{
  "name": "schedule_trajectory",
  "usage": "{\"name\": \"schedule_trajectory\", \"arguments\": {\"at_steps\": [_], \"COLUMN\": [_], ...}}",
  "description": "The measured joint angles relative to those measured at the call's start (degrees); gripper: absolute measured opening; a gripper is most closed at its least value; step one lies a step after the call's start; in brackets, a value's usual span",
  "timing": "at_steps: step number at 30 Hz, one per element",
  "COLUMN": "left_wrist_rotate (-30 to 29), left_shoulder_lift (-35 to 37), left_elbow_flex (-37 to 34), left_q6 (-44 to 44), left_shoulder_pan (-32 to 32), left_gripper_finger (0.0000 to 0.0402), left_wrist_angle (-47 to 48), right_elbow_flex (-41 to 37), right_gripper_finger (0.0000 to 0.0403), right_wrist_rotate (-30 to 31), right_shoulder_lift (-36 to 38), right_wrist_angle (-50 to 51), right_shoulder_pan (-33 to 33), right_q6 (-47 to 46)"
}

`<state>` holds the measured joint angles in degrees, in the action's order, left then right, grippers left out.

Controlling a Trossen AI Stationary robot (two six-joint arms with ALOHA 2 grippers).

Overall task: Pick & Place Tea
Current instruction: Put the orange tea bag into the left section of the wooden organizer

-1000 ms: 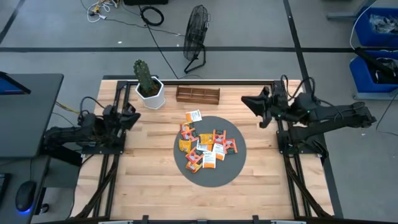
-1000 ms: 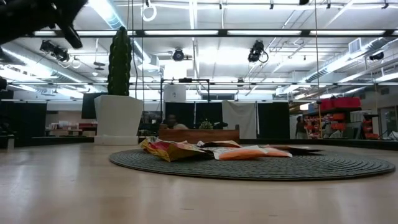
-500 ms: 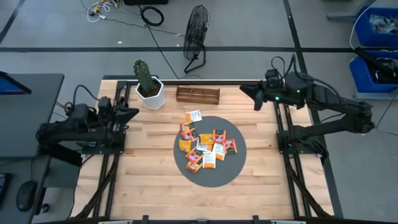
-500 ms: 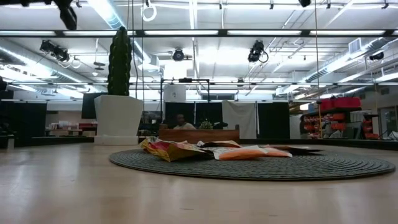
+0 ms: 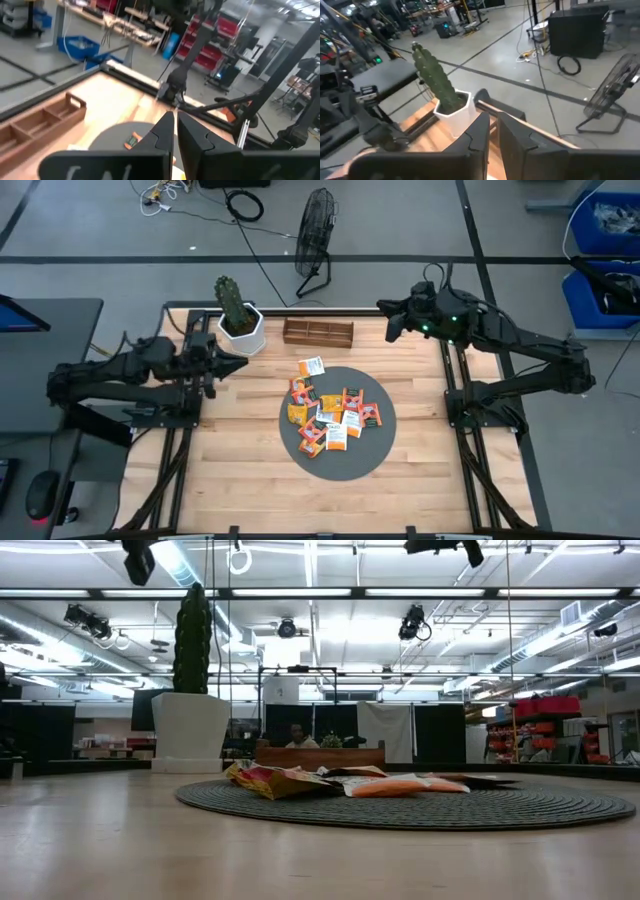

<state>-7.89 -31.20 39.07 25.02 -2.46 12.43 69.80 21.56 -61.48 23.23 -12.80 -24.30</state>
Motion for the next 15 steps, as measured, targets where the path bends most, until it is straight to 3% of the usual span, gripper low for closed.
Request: {"name": "schedule_trajectory", "arguments": {"at_steps": [6,10,15], "left_wrist_rotate": [-0.6,-0.7,-1.3], "left_shoulder_lift": [-4.3,-6.6,-8.3], "left_elbow_flex": [0.0,0.0,0.0], "left_q6": [2.6,3.0,2.4], "left_shoulder_pan": [0.0,0.0,0.0], "left_gripper_finger": [0.0026,0.0026,0.0026], "left_wrist_angle": [-0.1,-0.1,-0.1], "right_elbow_flex": [0.0,0.0,0.0], "right_gripper_finger": [0.0051,0.0086,0.0141], "right_wrist_rotate": [-11.9,-18.4,-16.0], "right_shoulder_lift": [-2.4,-3.5,-4.1], "right_wrist_angle": [4.6,8.9,8.3], "right_shoulder_pan": [-1.1,-0.9,-1.1], "right_q6": [2.6,8.6,12.3]}}
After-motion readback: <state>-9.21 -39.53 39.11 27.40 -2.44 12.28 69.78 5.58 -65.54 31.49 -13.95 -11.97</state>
